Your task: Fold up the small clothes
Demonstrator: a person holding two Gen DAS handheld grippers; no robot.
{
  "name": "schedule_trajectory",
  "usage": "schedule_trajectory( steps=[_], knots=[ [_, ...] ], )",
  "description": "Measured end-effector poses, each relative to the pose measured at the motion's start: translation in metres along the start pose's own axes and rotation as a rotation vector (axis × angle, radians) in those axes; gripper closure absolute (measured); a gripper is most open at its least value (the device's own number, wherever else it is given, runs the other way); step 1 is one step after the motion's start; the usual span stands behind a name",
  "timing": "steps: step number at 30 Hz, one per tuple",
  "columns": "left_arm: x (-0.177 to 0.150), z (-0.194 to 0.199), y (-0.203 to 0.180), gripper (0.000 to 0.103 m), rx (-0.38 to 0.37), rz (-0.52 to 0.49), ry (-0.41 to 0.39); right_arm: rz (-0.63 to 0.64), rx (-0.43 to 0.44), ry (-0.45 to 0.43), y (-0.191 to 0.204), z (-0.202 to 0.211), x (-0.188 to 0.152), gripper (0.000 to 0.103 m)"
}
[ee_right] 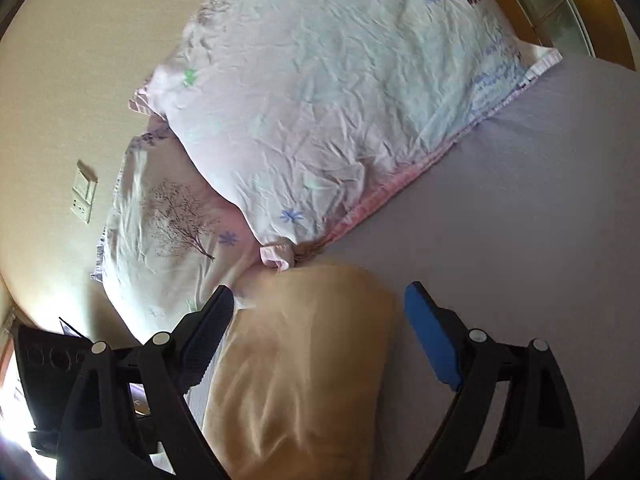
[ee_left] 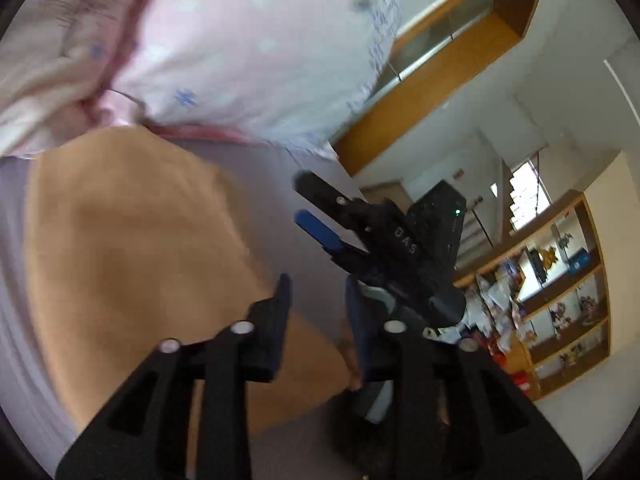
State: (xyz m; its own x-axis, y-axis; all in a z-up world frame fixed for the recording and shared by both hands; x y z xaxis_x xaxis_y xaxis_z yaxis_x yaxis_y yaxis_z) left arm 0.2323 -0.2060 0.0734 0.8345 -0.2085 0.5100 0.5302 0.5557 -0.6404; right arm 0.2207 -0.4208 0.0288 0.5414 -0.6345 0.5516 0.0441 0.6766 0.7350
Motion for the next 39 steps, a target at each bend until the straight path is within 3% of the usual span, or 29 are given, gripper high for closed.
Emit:
schedule_trajectory(
  steps=[1, 3, 6, 11, 15, 16, 17, 18, 20, 22, 24, 27, 29, 30, 31, 32, 34, 35, 36, 38, 39],
  knots=[
    [-0.003, 0.017, 0.012, 0.058, 0.047, 0.017, -0.039, -0.003, 0.015, 0.033, 0.001, -0.003, -0.003, 0.014],
    [-0.006, 0.044, 0.039, 0.053, 0.148, 0.07, -0.091, 0.004, 0.023, 0.108, 0.005, -0.011, -0.011, 0.014],
    [-0.02, 0.071, 0.092, 0.043, 0.332, 0.171, -0.089, 0.038, -0.013, 0.217, 0.007, -0.022, -0.031, 0.014],
    [-0.04, 0.052, 0.128, 0.037, 0.334, 0.238, 0.027, 0.051, -0.05, 0.316, 0.001, -0.037, -0.054, 0.016],
    [-0.043, 0.023, 0.126, 0.033, 0.264, 0.23, 0.05, 0.057, -0.016, 0.35, 0.001, -0.043, -0.063, 0.044],
    [-0.039, 0.017, 0.123, 0.034, 0.255, 0.21, 0.026, 0.056, -0.01, 0.343, 0.0, -0.043, -0.062, 0.05],
    [-0.037, 0.009, 0.121, 0.045, 0.231, 0.209, 0.032, 0.048, 0.001, 0.345, -0.001, -0.042, -0.063, 0.054],
    [-0.036, 0.003, 0.121, 0.049, 0.221, 0.225, 0.034, 0.027, 0.029, 0.353, 0.0, -0.043, -0.064, 0.059],
    [-0.041, 0.007, 0.122, 0.071, 0.191, 0.232, 0.009, 0.038, 0.046, 0.342, 0.007, -0.041, -0.064, 0.062],
    [-0.043, 0.024, 0.123, 0.077, 0.163, 0.224, -0.022, 0.072, 0.067, 0.335, 0.024, -0.042, -0.065, 0.064],
    [-0.045, 0.048, 0.125, 0.078, 0.191, 0.203, -0.07, 0.104, 0.122, 0.358, 0.047, -0.05, -0.07, 0.065],
    [-0.057, 0.096, 0.127, 0.078, 0.237, 0.171, -0.173, 0.194, 0.144, 0.393, 0.084, -0.073, -0.087, 0.065],
    [-0.069, 0.122, 0.136, 0.077, 0.317, 0.164, -0.205, 0.234, 0.125, 0.428, 0.098, -0.092, -0.1, 0.062],
    [-0.076, 0.131, 0.141, 0.075, 0.366, 0.168, -0.204, 0.269, 0.056, 0.451, 0.101, -0.101, -0.106, 0.062],
    [-0.083, 0.138, 0.144, 0.075, 0.408, 0.172, -0.204, 0.292, -0.013, 0.442, 0.1, -0.102, -0.106, 0.055],
    [-0.086, 0.143, 0.144, 0.075, 0.428, 0.168, -0.207, 0.297, -0.051, 0.408, 0.098, -0.097, -0.102, 0.05],
    [-0.095, 0.154, 0.136, 0.074, 0.459, 0.126, -0.237, 0.253, -0.128, 0.222, 0.09, -0.065, -0.078, 0.046],
    [-0.097, 0.158, 0.128, 0.068, 0.458, 0.101, -0.247, 0.218, -0.068, 0.172, 0.092, -0.049, -0.068, 0.046],
    [-0.099, 0.158, 0.116, 0.064, 0.429, 0.067, -0.257, 0.191, 0.011, 0.189, 0.096, -0.044, -0.066, 0.046],
    [-0.103, 0.159, 0.1, 0.05, 0.381, 0.021, -0.244, 0.172, 0.173, 0.303, 0.117, -0.05, -0.076, 0.037],
    [-0.105, 0.154, 0.093, 0.049, 0.364, 0.003, -0.226, 0.179, 0.204, 0.349, 0.124, -0.056, -0.083, 0.033]
  ],
)
Point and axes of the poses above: each gripper's, at about its wrist camera, not at the fingertips, and z roughly against the way its jaws point, y to its left, x to its top, the point moved 5 cm from there along -z, roughly the way its jaws point, and after that the axes turned 4 degrees about y, right-handed, at the moved point
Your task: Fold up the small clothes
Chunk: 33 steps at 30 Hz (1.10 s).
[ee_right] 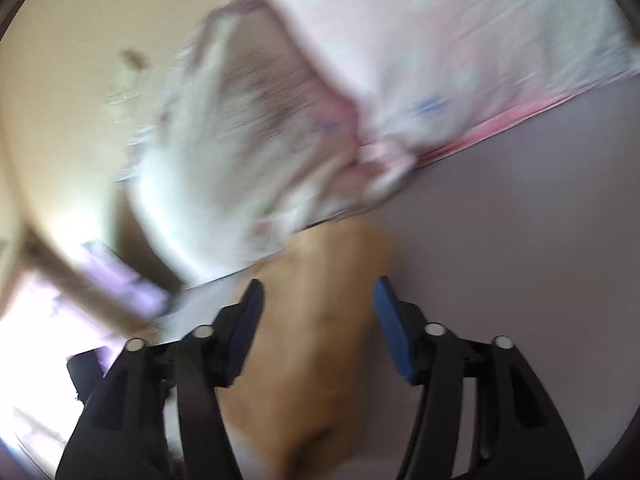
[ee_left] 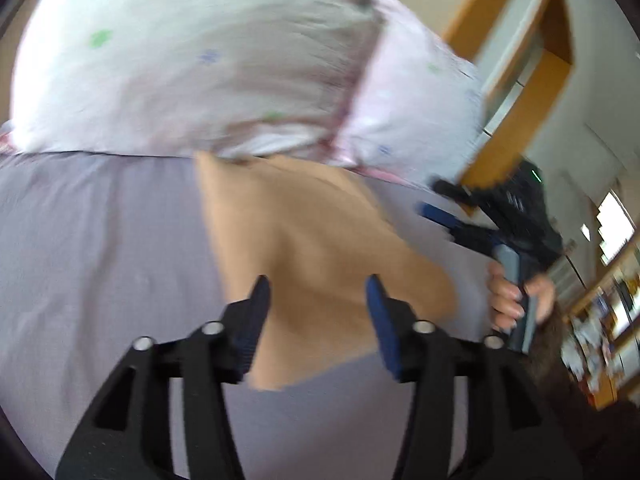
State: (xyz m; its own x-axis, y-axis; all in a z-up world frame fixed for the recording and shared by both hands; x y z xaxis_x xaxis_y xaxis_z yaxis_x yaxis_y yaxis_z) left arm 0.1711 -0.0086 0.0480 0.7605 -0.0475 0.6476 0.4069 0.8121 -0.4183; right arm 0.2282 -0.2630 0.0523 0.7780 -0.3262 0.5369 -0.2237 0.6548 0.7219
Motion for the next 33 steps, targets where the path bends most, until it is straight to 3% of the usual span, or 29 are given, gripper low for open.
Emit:
schedule_trajectory(
  steps=[3, 6, 8, 9, 10, 11, 12, 14, 15, 17, 20, 24, 33],
  knots=[
    [-0.01, -0.025, -0.013, 0.043, 0.0, -0.037, 0.087, -0.004, -0.051, 0.121, 0.005, -0.042, -0.006, 0.03],
    [-0.023, -0.045, -0.009, 0.041, 0.074, -0.045, 0.169, -0.061, -0.166, 0.128, -0.019, -0.056, 0.003, 0.031],
    [-0.026, -0.039, -0.009, 0.037, 0.074, -0.044, 0.168, -0.063, -0.17, 0.108, -0.017, -0.042, 0.001, 0.03],
    [-0.027, -0.028, -0.01, 0.032, 0.063, -0.048, 0.149, -0.017, -0.188, 0.083, -0.007, -0.028, -0.004, 0.023],
    [-0.029, -0.018, -0.011, 0.019, 0.075, -0.05, 0.134, 0.025, -0.214, 0.061, 0.003, -0.017, -0.009, 0.011],
    [-0.031, -0.008, -0.011, 0.005, 0.12, -0.053, 0.116, 0.068, -0.245, 0.035, 0.01, -0.006, -0.015, 0.005],
    [-0.035, -0.001, -0.01, 0.002, 0.171, -0.055, 0.104, 0.124, -0.3, 0.001, 0.02, 0.011, -0.027, 0.001],
    [-0.045, 0.014, -0.006, 0.002, 0.338, -0.059, 0.104, 0.2, -0.396, -0.021, 0.033, 0.027, -0.051, 0.001],
    [-0.05, 0.016, -0.004, 0.002, 0.389, -0.058, 0.123, 0.244, -0.481, -0.007, 0.039, 0.031, -0.07, 0.001],
    [-0.064, 0.016, -0.002, 0.002, 0.447, -0.046, 0.17, 0.286, -0.572, 0.012, 0.035, 0.028, -0.085, 0.001],
    [-0.076, 0.005, 0.003, 0.002, 0.468, -0.03, 0.208, 0.324, -0.634, 0.041, 0.035, 0.017, -0.119, 0.001],
    [-0.08, -0.006, 0.012, 0.002, 0.506, -0.007, 0.226, 0.295, -0.668, 0.108, 0.021, 0.001, -0.141, 0.001],
    [-0.088, -0.021, 0.013, 0.002, 0.535, -0.024, 0.263, 0.32, -0.734, 0.136, 0.022, -0.016, -0.157, 0.001]
  ],
)
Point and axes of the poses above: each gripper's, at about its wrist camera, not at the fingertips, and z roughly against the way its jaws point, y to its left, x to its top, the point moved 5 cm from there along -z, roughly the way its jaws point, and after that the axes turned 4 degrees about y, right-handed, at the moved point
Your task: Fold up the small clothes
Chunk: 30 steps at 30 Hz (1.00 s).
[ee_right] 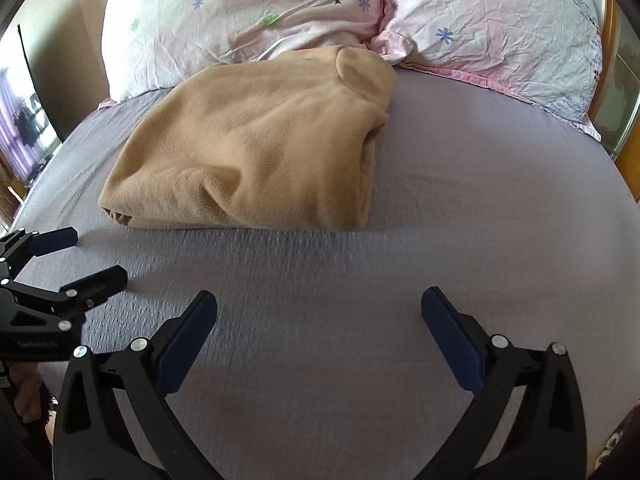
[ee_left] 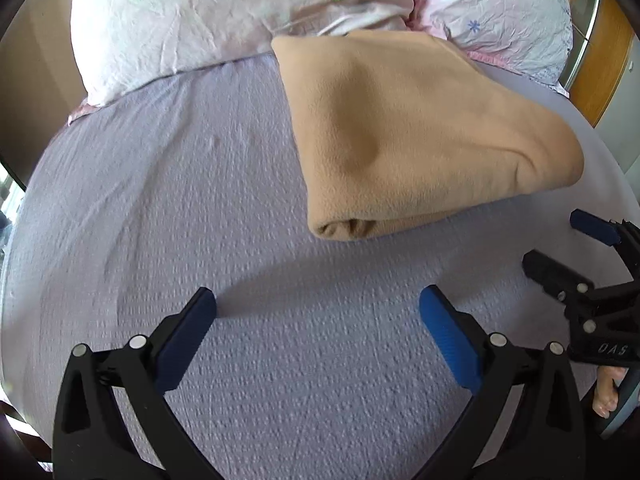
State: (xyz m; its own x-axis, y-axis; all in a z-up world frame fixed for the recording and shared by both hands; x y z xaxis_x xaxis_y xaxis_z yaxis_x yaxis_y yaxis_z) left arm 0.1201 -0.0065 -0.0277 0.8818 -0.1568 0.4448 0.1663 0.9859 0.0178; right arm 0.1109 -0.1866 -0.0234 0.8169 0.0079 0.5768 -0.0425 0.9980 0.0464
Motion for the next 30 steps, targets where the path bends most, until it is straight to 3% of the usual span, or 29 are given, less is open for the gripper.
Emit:
schedule_trajectory(
  steps=[11, 30],
  knots=[
    [-0.001, 0.0005, 0.0004, 0.002, -0.015, -0.02, -0.06, 0.016, -0.024, -0.017, 0.003, -0.0008, -0.0025, 0.001],
    [0.0001, -0.0001, 0.0002, 0.002, -0.015, -0.02, -0.062, 0.015, -0.025, -0.024, 0.0022, -0.0004, -0.0029, 0.001]
  ],
)
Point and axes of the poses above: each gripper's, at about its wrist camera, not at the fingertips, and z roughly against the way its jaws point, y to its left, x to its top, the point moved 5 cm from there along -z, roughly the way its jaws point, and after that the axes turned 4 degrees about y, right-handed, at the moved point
